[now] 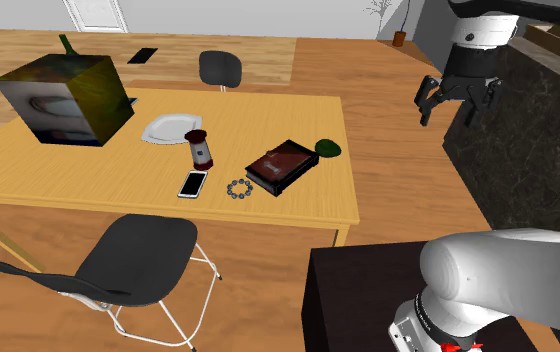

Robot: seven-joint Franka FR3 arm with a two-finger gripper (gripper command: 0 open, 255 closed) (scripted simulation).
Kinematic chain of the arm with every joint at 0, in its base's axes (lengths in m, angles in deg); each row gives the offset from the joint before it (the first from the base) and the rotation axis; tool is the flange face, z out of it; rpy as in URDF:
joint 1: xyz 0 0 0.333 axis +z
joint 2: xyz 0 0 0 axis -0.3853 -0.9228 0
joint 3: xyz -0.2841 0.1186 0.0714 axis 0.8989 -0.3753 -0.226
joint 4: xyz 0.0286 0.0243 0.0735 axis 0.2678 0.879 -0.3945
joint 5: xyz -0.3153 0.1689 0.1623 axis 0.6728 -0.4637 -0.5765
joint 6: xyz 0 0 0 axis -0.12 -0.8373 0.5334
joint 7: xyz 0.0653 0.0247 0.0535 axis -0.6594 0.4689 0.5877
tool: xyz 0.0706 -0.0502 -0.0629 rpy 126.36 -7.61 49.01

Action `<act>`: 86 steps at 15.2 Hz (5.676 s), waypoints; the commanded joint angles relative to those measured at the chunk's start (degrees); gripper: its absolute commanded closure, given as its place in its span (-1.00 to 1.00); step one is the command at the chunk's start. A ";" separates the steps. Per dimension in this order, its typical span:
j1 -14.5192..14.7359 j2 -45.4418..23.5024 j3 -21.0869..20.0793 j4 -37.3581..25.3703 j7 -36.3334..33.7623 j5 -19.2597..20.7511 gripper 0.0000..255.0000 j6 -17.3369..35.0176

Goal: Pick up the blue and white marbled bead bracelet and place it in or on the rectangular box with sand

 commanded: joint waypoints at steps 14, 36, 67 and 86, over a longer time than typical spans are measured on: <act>5.22 -12.36 -12.18 5.31 -13.33 -7.75 -1.00 18.63; 12.53 -55.73 -26.16 -14.65 -39.98 2.56 -1.00 41.72; 24.91 -87.07 -21.71 -42.29 -51.09 13.86 1.00 43.99; 23.83 -81.13 -23.32 -42.21 -50.08 11.92 1.00 38.24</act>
